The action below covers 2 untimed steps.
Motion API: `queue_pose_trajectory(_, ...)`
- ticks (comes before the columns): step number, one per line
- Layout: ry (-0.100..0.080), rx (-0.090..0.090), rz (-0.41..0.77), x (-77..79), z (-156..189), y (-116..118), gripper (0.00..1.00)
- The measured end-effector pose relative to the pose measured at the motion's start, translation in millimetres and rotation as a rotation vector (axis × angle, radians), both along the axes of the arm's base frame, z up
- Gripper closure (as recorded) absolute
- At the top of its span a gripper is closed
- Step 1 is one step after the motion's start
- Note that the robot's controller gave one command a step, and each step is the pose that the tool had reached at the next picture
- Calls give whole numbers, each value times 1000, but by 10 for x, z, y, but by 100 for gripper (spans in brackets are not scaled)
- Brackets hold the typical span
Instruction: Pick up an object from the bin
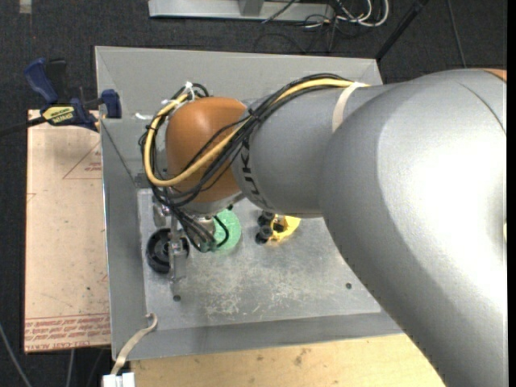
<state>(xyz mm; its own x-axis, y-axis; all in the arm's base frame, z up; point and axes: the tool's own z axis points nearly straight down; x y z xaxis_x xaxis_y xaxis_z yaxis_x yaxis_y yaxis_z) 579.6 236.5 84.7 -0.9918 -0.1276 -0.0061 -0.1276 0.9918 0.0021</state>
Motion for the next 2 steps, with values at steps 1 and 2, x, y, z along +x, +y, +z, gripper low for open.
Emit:
queue_pose_trajectory(1,2,1,-104,-45,-133,-8,100)
queue_pose_trajectory(2,2,1,-104,-45,-134,-9,100)
